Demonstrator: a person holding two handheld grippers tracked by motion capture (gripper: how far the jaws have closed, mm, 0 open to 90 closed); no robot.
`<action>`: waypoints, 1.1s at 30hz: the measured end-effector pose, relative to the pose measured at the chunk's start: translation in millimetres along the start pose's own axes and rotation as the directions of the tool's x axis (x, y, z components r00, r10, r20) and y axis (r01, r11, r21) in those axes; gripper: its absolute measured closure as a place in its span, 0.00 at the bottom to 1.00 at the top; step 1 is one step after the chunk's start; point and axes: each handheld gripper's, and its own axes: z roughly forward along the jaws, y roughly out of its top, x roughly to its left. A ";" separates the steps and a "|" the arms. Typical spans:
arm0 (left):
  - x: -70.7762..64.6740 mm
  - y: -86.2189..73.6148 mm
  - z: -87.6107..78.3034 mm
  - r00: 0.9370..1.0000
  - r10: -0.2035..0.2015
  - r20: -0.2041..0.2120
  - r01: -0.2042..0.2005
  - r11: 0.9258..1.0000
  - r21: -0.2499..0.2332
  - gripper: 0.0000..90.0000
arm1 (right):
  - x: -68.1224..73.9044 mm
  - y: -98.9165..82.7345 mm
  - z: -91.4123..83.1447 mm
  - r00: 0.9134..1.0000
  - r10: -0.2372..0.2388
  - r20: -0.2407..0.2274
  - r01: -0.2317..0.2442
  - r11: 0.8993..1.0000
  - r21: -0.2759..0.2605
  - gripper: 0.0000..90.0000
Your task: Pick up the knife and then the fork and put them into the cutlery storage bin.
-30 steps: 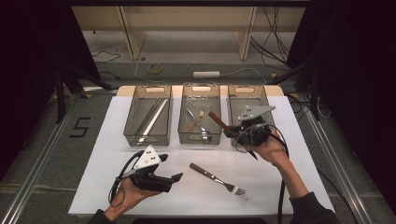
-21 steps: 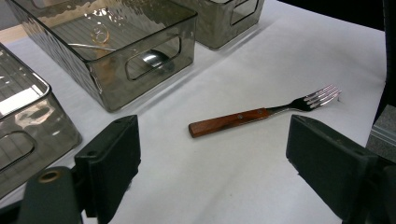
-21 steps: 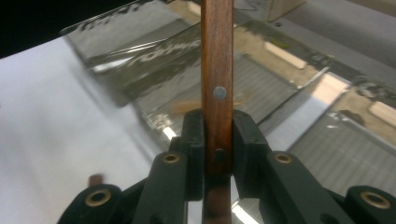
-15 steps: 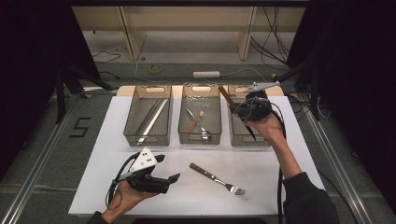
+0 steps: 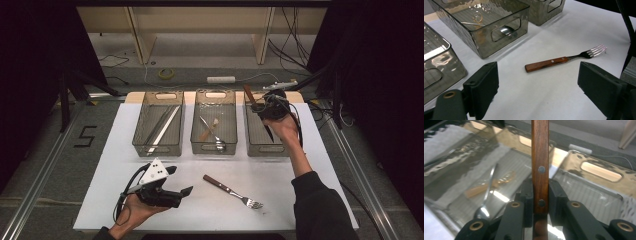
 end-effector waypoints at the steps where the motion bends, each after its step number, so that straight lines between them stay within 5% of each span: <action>1: 0.1 0.0 -0.1 1.000 -0.001 0.000 0.001 1.000 0.000 0.19 | -2.0 -0.7 2.4 1.000 0.003 0.014 -0.003 1.000 0.004 0.86; 12: -0.1 0.1 -0.2 1.000 -0.001 0.001 0.001 1.000 -0.001 0.19 | -14.5 -5.6 19.7 0.997 0.039 0.072 -0.041 0.999 0.026 0.86; 33: -0.6 -0.3 1.3 1.000 0.004 0.002 -0.004 1.000 0.013 0.18 | -18.7 -23.3 36.3 0.990 0.083 0.112 -0.092 0.993 0.078 0.85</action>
